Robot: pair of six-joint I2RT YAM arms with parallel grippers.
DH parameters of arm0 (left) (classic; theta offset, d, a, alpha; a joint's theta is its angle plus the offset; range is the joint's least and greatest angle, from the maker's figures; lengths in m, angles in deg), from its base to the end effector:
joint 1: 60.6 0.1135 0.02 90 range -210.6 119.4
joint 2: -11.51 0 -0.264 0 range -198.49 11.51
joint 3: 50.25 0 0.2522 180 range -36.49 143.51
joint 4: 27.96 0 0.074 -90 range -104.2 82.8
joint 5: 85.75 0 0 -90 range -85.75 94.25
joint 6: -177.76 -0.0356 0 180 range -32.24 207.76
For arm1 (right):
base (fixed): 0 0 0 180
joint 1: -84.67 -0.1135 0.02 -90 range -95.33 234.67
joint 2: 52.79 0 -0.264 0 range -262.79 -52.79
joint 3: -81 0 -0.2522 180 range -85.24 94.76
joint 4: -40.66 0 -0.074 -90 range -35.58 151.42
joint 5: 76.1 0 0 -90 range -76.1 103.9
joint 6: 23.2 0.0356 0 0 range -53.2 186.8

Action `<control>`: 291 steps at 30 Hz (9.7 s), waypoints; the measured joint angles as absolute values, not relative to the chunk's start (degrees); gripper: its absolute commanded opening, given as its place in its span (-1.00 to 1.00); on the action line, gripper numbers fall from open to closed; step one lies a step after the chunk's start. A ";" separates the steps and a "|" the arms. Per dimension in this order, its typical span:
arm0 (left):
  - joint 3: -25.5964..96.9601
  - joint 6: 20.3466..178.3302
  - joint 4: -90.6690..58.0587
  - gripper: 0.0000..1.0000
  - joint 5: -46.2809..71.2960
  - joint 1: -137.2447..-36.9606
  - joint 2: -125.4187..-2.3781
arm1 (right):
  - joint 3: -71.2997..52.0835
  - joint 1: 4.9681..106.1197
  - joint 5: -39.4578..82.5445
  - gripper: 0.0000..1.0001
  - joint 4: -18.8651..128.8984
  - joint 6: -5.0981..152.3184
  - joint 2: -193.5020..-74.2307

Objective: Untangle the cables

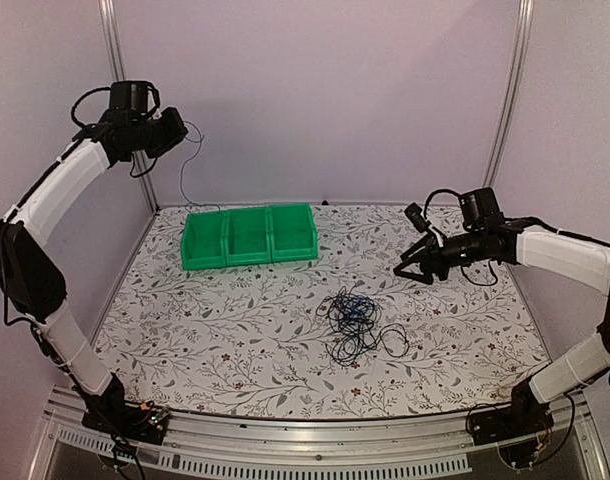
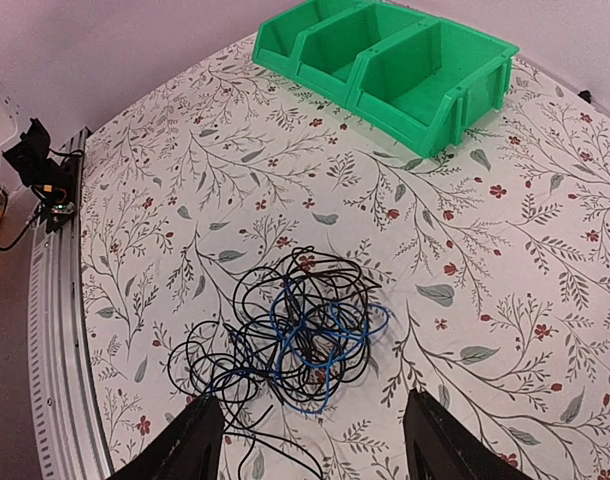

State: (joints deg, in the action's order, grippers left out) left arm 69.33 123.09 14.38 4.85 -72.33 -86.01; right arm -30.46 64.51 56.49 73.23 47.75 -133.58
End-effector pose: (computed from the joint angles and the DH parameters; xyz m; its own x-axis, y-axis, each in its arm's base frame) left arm 0.3828 -0.0799 0.4320 -0.4000 -0.5075 -0.7632 -0.0226 0.8379 -0.5454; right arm 0.2689 0.1244 0.2499 -0.3956 -0.4012 -0.8262 -0.8818 0.4176 0.2194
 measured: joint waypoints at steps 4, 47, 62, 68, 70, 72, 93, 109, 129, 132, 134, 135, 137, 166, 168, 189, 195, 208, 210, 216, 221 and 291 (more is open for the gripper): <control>64.48 123.18 13.52 -1.00 3.67 -71.41 -84.83 | -30.46 64.51 56.49 0.31 73.25 47.81 -134.17; 63.39 130.28 23.21 -0.70 -8.70 -73.84 -111.12 | -32.51 64.51 56.47 0.31 73.23 47.94 -133.91; 67.37 125.23 27.91 -0.15 -8.42 -75.06 -107.93 | -29.56 64.51 54.44 0.19 79.87 40.40 -134.10; 65.36 120.21 24.96 -0.15 -7.68 -79.52 -95.58 | -28.05 64.51 54.61 0.02 84.14 35.64 -133.73; 63.52 117.54 21.48 -0.17 -5.69 -82.91 -91.82 | -27.35 64.51 55.03 -0.04 85.38 34.41 -133.91; 60.77 114.63 17.02 -0.22 -1.62 -87.24 -88.78 | -26.28 64.51 55.66 -0.14 86.15 33.69 -134.87; 45.07 115.79 4.96 -0.19 19.21 -107.34 -95.21 | -19.62 63.63 61.32 -0.32 87.87 37.52 -158.34; 44.83 117.06 4.45 -0.20 18.53 -107.19 -94.79 | -19.62 63.02 63.77 -0.61 87.90 40.25 -163.90; 44.15 117.10 3.30 -0.21 18.60 -107.08 -94.79 | -19.59 63.02 66.70 -1.00 87.00 42.39 -165.03; 44.20 116.42 2.75 -0.20 19.01 -107.10 -94.79 | -19.14 63.02 66.74 -1.00 87.94 42.22 -164.92; 44.24 115.64 1.72 -0.19 19.45 -107.15 -94.79 | -18.85 63.02 66.72 -1.00 89.43 41.63 -163.76; 44.24 115.07 0.93 -0.18 19.69 -107.34 -94.79 | -18.72 63.02 66.72 -1.00 90.45 41.26 -162.65; 44.24 113.60 -0.75 -0.18 19.82 -107.65 -94.79 | -17.74 63.00 66.68 -1.00 92.83 40.29 -159.76; 59.08 101.17 -15.81 -0.43 26.29 -113.94 -102.73 | 5.89 63.48 68.25 -1.00 106.52 38.63 -149.67; 59.02 101.30 -16.25 -0.26 26.31 -113.94 -102.73 | 6.00 63.57 68.29 -1.00 106.43 39.22 -149.67; 53.09 100.91 -19.44 -0.79 26.29 -114.78 -101.02 | 6.24 62.80 73.34 -1.00 102.91 41.61 -148.62; 53.01 100.88 -19.37 -1.00 25.20 -114.82 -101.13 | 6.24 62.80 73.89 -0.75 102.63 42.20 -148.62; 40.04 110.30 -25.27 -1.00 23.88 -111.74 -93.72 | -22.46 61.34 67.86 0.42 73.03 51.24 -134.48; 39.32 111.66 -26.32 -1.00 23.34 -111.02 -93.04 | -22.87 59.52 66.98 0.40 68.73 52.25 -136.09; 38.51 115.16 -28.38 -1.00 21.68 -109.97 -90.95 | -23.55 57.16 64.80 0.20 58.08 56.10 -144.64; 38.51 116.27 -28.48 -1.00 21.13 -109.38 -90.14 | -23.64 55.50 65.63 0.10 54.43 56.56 -149.71; 84.98 97.80 -4.99 -1.00 -1.05 -98.51 -76.11 | -22.15 51.68 52.53 0.19 46.21 67.37 -171.04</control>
State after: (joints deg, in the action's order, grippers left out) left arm 84.98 97.80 -4.99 -1.05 -98.51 -76.11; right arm -22.15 51.68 52.53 46.21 67.37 -171.04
